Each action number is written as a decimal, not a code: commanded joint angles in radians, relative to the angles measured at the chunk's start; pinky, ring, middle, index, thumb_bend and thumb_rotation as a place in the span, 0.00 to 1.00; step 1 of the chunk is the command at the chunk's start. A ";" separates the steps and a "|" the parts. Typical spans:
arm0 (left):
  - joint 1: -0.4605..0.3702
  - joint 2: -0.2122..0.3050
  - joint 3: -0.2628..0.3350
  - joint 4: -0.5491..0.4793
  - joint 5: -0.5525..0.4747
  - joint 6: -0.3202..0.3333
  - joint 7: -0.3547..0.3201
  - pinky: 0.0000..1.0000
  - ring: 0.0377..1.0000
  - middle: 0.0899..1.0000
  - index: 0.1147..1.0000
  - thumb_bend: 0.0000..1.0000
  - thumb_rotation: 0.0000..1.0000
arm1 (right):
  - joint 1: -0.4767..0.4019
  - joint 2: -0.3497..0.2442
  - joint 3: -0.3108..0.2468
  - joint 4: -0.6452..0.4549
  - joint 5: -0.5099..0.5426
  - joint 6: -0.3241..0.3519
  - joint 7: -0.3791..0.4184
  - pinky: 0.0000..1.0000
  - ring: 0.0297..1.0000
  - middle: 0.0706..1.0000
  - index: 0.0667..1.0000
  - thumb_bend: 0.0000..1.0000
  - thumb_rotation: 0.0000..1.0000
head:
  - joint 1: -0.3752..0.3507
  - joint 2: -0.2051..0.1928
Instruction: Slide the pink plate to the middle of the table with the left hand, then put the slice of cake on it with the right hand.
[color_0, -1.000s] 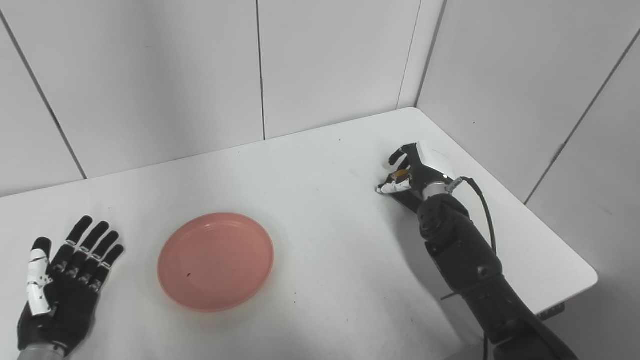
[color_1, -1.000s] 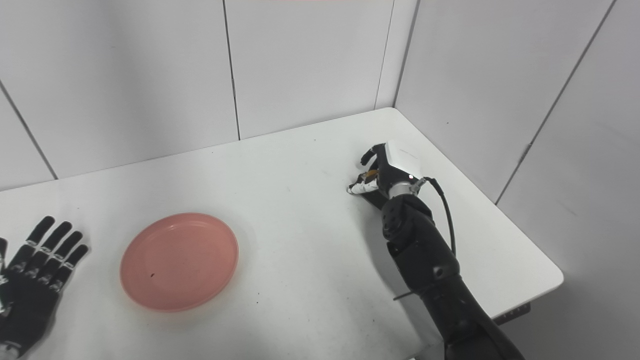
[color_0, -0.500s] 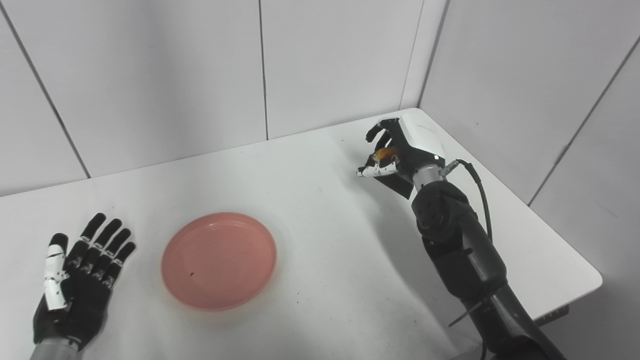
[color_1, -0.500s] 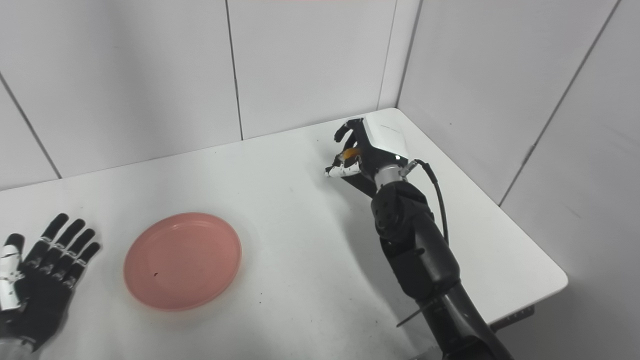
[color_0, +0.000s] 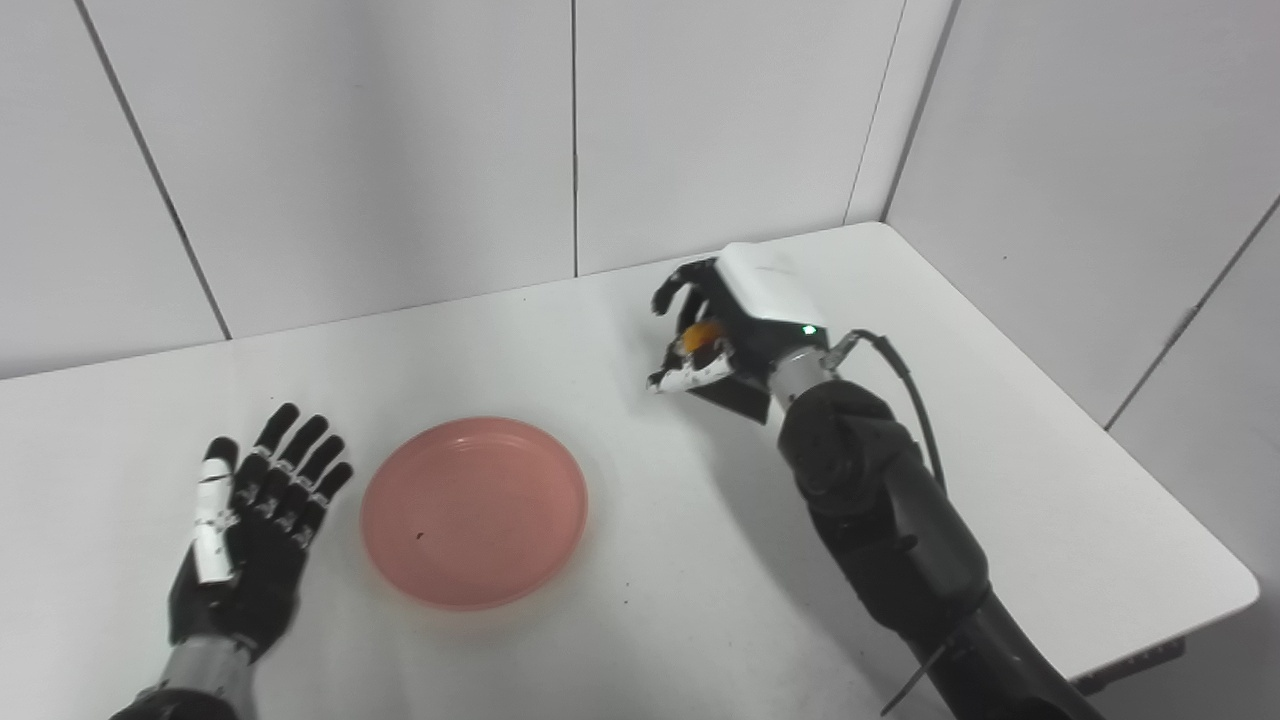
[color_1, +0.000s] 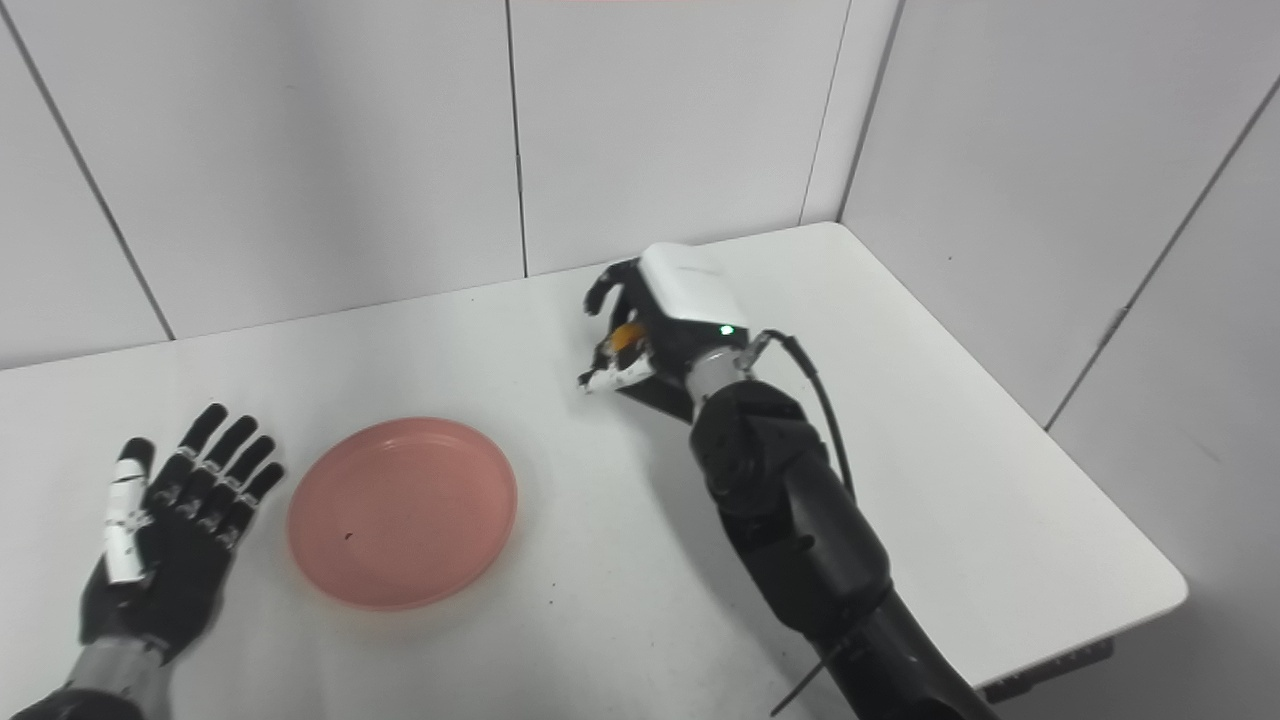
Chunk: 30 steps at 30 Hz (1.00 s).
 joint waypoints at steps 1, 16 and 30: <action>0.011 -0.015 -0.013 0.003 0.027 0.018 0.026 0.93 0.91 0.90 0.89 0.49 1.00 | -0.065 0.014 0.020 -0.015 -0.012 -0.046 -0.016 0.27 0.33 0.38 0.51 0.52 0.00 | 0.036 0.003; -0.013 -0.083 -0.035 0.036 0.094 -0.014 0.081 0.92 0.90 0.89 0.88 0.46 1.00 | -0.163 0.117 0.184 0.195 0.010 -0.195 -0.061 0.28 0.31 0.38 0.48 0.52 0.00 | 0.215 0.022; -0.023 -0.108 -0.045 0.053 0.123 -0.032 0.099 0.90 0.90 0.89 0.87 0.47 1.00 | -0.192 0.179 0.235 0.286 0.024 -0.249 -0.090 0.23 0.27 0.43 0.45 0.53 0.00 | 0.250 0.040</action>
